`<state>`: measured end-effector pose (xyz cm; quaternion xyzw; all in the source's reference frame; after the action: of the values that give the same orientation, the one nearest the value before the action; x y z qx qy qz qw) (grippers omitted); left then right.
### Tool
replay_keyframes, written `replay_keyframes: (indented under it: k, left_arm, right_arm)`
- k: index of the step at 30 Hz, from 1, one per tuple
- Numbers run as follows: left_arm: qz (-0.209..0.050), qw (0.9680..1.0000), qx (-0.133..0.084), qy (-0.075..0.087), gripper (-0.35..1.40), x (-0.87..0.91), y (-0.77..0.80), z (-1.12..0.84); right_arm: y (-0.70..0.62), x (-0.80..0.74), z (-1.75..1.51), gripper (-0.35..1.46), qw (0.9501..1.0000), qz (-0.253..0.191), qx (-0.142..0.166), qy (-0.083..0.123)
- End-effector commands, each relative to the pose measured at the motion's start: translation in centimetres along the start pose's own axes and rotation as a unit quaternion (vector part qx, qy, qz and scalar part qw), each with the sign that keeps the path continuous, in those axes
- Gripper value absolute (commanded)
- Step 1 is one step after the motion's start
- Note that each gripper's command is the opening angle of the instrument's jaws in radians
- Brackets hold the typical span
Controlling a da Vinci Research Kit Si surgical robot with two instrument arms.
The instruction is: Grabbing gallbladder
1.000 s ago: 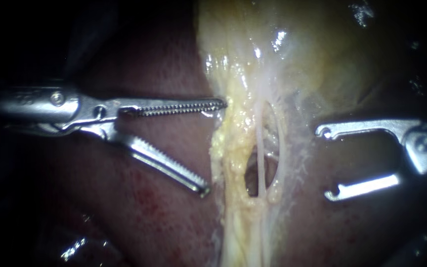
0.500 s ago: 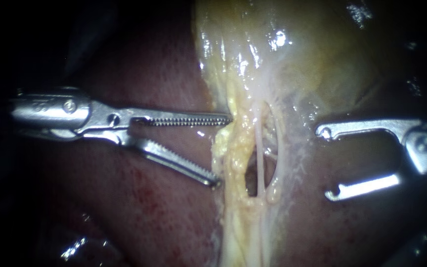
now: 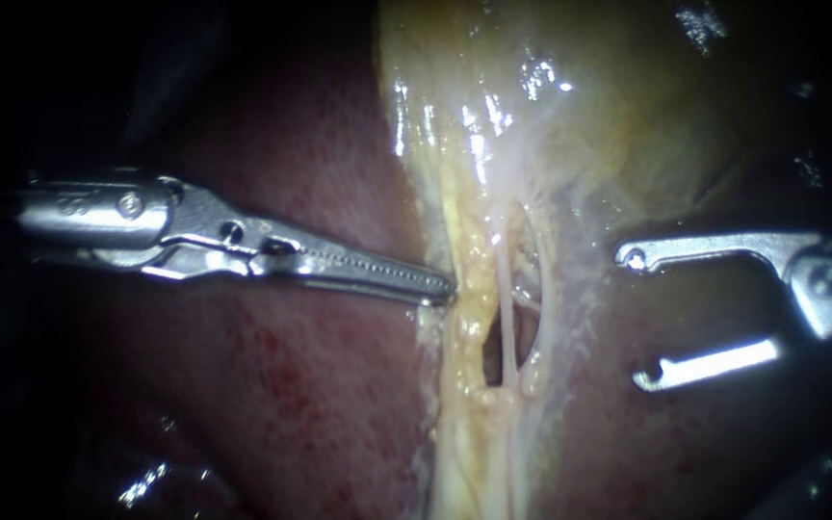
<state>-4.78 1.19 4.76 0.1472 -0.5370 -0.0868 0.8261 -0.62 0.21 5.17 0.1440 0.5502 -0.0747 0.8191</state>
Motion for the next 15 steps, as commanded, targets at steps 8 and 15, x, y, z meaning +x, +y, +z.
replay_keyframes:
  k: [8, 15]
  left_arm:
    - [0.0, 1.0, 0.001, -0.001, -0.35, 0.0, -0.01, -0.02]
    - [0.0, 1.0, 0.001, -0.001, -0.35, 0.0, -0.01, -0.02]
  right_arm:
    - [0.0, 0.0, 0.0, 0.55, 1.0, 0.0, 0.0, 0.0]
    - [0.0, 0.0, 0.0, 0.54, 1.0, 0.0, 0.0, 0.0]
